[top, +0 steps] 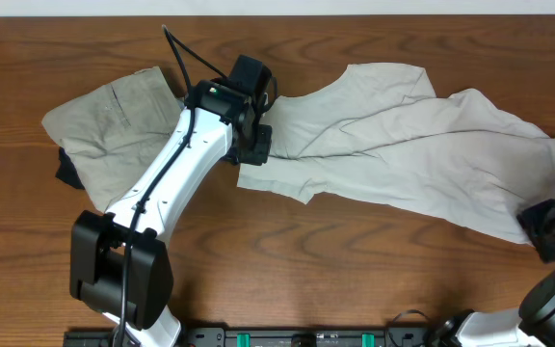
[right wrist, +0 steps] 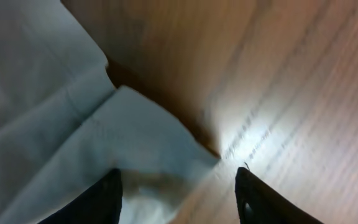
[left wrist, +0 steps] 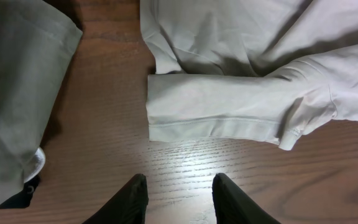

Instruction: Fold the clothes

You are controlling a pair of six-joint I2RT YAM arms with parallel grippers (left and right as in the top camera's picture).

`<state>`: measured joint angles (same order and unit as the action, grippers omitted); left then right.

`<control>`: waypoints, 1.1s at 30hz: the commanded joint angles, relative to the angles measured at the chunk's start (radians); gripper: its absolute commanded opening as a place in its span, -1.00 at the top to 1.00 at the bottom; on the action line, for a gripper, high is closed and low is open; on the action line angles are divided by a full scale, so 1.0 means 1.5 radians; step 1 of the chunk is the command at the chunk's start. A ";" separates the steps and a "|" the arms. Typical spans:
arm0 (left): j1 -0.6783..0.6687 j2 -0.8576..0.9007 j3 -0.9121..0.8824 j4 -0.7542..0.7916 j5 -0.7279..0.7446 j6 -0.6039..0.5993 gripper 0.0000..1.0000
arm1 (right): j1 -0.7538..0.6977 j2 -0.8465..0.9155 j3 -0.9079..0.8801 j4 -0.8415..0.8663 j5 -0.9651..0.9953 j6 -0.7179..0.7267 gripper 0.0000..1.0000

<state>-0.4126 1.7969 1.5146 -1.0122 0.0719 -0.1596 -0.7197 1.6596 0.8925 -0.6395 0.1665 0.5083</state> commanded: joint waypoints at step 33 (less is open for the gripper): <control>0.001 0.005 -0.005 0.001 -0.001 0.006 0.14 | -0.004 -0.216 0.015 -0.083 -0.073 0.028 0.97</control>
<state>-0.4126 1.7969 1.5146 -1.0122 0.0719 -0.1566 -0.7197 1.2713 0.9024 -0.7959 0.0586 0.5095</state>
